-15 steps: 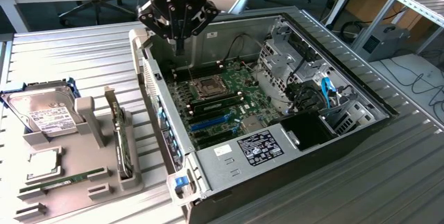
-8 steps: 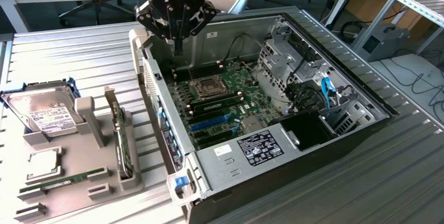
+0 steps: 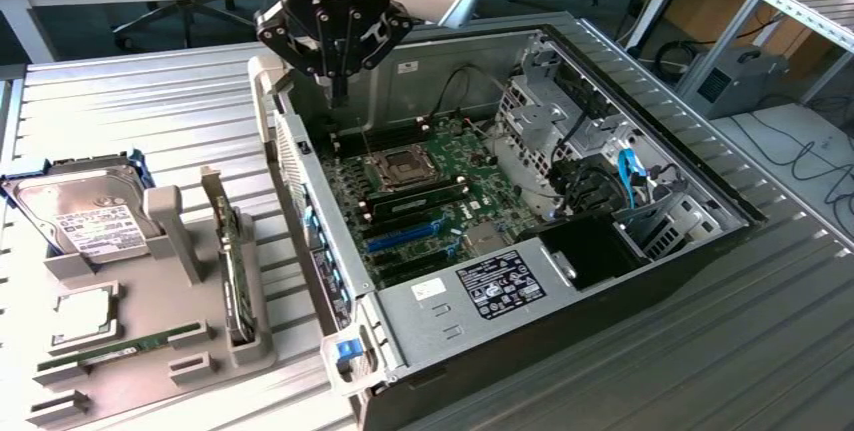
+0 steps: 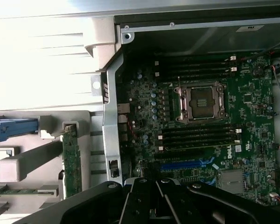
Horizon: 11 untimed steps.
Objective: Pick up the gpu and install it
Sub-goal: 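Reach for the gpu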
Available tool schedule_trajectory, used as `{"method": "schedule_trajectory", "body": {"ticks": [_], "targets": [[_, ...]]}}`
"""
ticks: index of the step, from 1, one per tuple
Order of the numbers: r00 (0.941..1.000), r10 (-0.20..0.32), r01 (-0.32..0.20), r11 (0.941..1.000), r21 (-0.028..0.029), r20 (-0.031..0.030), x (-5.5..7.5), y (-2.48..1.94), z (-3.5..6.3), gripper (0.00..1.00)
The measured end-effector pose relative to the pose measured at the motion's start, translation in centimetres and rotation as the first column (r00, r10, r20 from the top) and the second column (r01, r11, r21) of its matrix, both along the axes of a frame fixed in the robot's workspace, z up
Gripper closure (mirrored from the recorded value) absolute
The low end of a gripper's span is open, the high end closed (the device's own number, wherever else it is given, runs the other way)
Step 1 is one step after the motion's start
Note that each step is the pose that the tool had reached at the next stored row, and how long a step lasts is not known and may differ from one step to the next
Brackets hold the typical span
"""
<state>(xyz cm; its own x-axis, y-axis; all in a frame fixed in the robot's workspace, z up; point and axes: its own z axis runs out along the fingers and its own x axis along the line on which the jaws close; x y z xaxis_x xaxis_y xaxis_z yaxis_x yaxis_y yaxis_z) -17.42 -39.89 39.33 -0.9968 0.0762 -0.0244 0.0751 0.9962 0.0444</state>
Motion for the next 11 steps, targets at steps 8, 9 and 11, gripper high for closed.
{"method": "schedule_trajectory", "body": {"ticks": [8, 9, 11], "targets": [[1.0000, 0.000, 0.000, 1.0000, 0.0000, 0.0000, -0.31, 0.00, 0.00, 0.89], [1.0000, 0.000, 0.000, 1.0000, -0.0001, 0.0000, -0.34, 0.00, 0.00, 0.89], [1.0000, 0.000, 0.000, 1.0000, -0.0001, 0.0000, -0.43, 0.00, 0.00, 0.89]]}}
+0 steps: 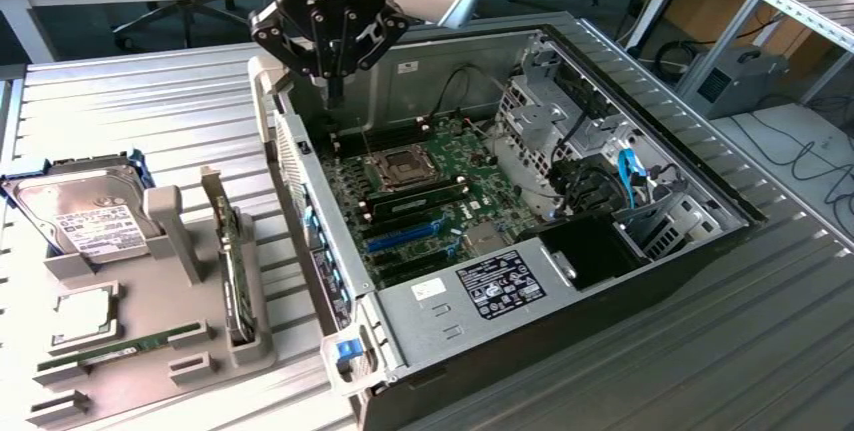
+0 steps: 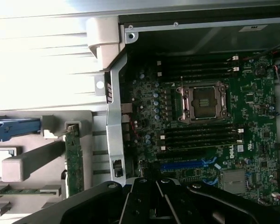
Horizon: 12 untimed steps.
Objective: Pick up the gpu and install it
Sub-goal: 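Reach for the gpu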
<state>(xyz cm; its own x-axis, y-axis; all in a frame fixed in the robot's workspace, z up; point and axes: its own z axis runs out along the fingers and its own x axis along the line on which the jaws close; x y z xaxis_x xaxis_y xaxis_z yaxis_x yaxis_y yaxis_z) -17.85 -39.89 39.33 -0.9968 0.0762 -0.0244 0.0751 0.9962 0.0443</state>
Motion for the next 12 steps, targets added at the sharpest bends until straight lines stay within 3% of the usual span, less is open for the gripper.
{"method": "schedule_trajectory", "body": {"ticks": [12], "targets": [[1.0000, 0.000, 0.000, 1.0000, 0.0000, 0.0000, -0.46, 0.00, 0.00, 0.89]]}}
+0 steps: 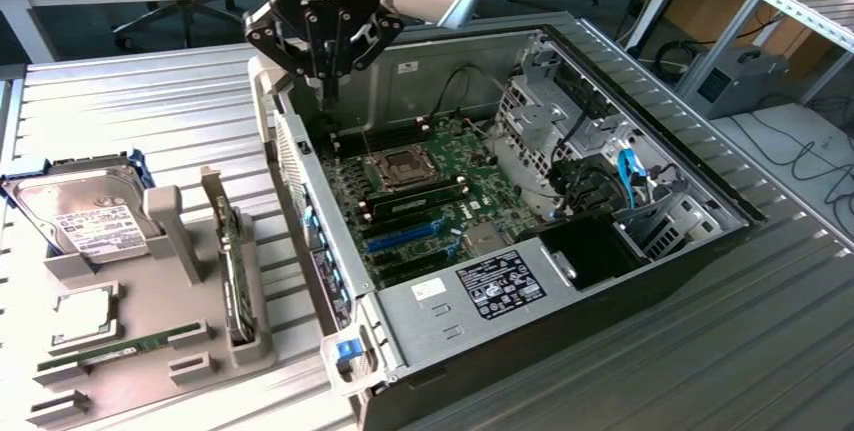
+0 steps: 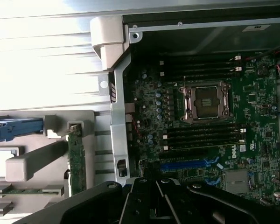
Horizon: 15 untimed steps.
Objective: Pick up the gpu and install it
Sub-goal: 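Reach for the gpu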
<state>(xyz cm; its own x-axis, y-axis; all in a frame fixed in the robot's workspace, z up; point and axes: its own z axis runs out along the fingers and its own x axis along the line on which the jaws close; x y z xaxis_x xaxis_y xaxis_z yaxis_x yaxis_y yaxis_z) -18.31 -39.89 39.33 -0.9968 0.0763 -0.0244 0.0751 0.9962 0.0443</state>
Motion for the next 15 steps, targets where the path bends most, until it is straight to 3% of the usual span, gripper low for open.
{"method": "schedule_trajectory", "body": {"ticks": [15], "targets": [[1.0000, 0.000, 0.000, 1.0000, 0.0001, 0.0001, -0.69, 0.00, -0.01, 0.89]]}}
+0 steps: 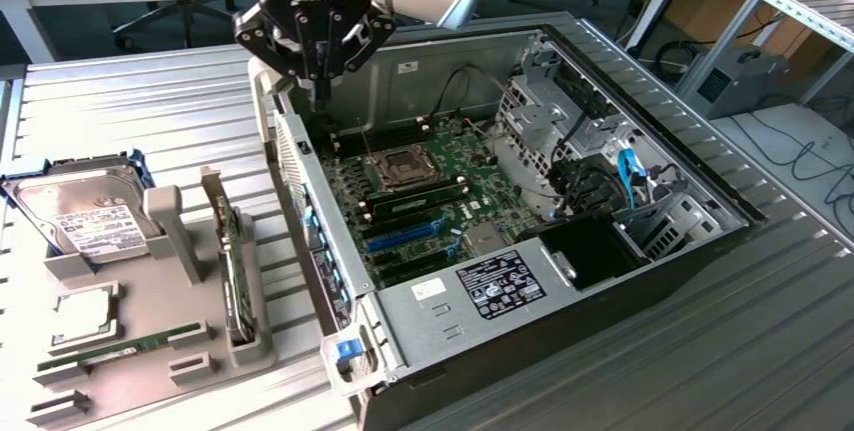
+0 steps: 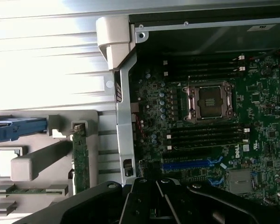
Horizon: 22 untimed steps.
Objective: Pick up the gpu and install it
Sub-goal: 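Reach for the gpu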
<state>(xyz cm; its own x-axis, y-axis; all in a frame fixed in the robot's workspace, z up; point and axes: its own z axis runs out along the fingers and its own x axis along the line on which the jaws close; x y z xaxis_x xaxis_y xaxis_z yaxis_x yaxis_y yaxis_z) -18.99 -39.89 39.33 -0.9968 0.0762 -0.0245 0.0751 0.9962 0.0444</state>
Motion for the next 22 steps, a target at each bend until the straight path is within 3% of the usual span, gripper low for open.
{"method": "schedule_trajectory", "body": {"ticks": [22], "targets": [[1.0000, 0.000, 0.000, 1.0000, -0.0001, -0.0001, -0.98, 0.00, 0.00, 0.89]]}}
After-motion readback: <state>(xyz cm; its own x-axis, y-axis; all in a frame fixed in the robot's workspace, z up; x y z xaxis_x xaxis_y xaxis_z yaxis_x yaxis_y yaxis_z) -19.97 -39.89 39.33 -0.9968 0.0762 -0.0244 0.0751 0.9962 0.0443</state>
